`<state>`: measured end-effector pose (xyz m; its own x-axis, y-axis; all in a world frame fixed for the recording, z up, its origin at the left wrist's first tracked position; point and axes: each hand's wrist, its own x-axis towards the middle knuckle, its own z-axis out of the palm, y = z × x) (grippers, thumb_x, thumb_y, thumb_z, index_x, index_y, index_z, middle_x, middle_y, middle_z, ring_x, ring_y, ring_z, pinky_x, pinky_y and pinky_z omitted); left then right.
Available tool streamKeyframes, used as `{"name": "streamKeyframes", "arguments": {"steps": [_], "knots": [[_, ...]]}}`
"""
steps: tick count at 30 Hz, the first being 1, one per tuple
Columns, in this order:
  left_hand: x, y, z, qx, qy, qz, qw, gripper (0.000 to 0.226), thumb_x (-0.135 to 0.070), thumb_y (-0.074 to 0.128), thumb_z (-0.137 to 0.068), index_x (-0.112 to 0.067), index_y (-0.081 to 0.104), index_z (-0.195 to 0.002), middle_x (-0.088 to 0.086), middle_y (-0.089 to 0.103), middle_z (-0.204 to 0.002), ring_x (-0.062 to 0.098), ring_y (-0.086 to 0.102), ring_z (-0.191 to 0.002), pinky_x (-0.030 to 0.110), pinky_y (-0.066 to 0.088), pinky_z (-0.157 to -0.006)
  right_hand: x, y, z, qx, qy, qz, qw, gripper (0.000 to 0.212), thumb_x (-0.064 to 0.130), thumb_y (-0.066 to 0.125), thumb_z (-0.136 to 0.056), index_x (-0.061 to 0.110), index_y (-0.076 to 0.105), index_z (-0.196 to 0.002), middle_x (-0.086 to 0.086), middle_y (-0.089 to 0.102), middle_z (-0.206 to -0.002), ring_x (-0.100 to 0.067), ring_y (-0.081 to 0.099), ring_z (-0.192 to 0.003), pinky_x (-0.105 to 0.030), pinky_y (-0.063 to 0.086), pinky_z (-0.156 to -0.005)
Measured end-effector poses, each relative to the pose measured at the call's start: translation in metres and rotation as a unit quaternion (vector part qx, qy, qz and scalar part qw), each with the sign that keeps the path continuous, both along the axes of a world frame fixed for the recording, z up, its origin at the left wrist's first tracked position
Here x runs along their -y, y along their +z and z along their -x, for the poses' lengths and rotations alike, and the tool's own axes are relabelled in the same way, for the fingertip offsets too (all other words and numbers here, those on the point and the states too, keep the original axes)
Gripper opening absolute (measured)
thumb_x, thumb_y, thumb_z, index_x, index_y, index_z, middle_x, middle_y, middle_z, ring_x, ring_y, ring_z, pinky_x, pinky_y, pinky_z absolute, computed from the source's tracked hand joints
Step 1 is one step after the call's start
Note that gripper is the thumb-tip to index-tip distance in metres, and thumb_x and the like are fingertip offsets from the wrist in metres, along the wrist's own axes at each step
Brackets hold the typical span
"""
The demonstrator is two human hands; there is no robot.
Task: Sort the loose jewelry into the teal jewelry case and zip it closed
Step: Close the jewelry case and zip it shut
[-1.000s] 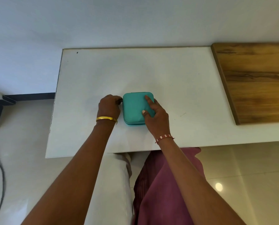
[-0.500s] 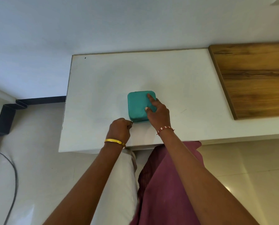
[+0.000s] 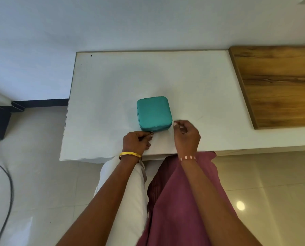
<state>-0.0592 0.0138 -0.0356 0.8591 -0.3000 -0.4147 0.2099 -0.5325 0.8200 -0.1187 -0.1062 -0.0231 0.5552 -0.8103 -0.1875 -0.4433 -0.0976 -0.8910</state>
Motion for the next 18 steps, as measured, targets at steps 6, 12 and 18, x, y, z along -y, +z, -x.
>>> {"name": "streamKeyframes", "arguments": {"steps": [6, 12, 18], "knots": [[-0.002, 0.001, 0.0, 0.033, -0.02, -0.037, 0.999, 0.018, -0.01, 0.06, -0.084, -0.002, 0.069, -0.098, 0.006, 0.065, -0.073, 0.001, 0.055, -0.044, 0.0, 0.045, -0.056, -0.034, -0.008, -0.006, -0.094, 0.159, -0.013, 0.983, 0.028, 0.03, 0.065, -0.083, 0.002, 0.068, -0.081, -0.01, 0.069, -0.08, -0.02, 0.061, -0.073, -0.023, 0.044, -0.064], [-0.005, 0.0, 0.001, 0.049, -0.061, -0.06, 0.995, 0.02, -0.007, 0.057, -0.085, -0.003, 0.068, -0.101, 0.015, 0.071, -0.087, 0.018, 0.06, -0.07, 0.022, 0.046, -0.078, -0.031, -0.013, -0.006, -0.091, 0.173, 0.016, 0.981, 0.022, 0.024, 0.071, -0.079, 0.003, 0.069, -0.087, -0.01, 0.07, -0.085, -0.017, 0.061, -0.075, -0.022, 0.045, -0.067], [-0.006, 0.0, 0.003, 0.017, 0.016, -0.025, 0.999, 0.023, 0.002, 0.053, -0.084, -0.002, 0.067, -0.103, 0.017, 0.07, -0.095, 0.021, 0.064, -0.073, 0.027, 0.051, -0.082, -0.03, -0.02, -0.008, -0.089, 0.168, 0.054, 0.98, 0.013, 0.018, 0.067, -0.08, 0.005, 0.068, -0.083, -0.011, 0.07, -0.083, -0.023, 0.063, -0.076, -0.027, 0.048, -0.067]]}}
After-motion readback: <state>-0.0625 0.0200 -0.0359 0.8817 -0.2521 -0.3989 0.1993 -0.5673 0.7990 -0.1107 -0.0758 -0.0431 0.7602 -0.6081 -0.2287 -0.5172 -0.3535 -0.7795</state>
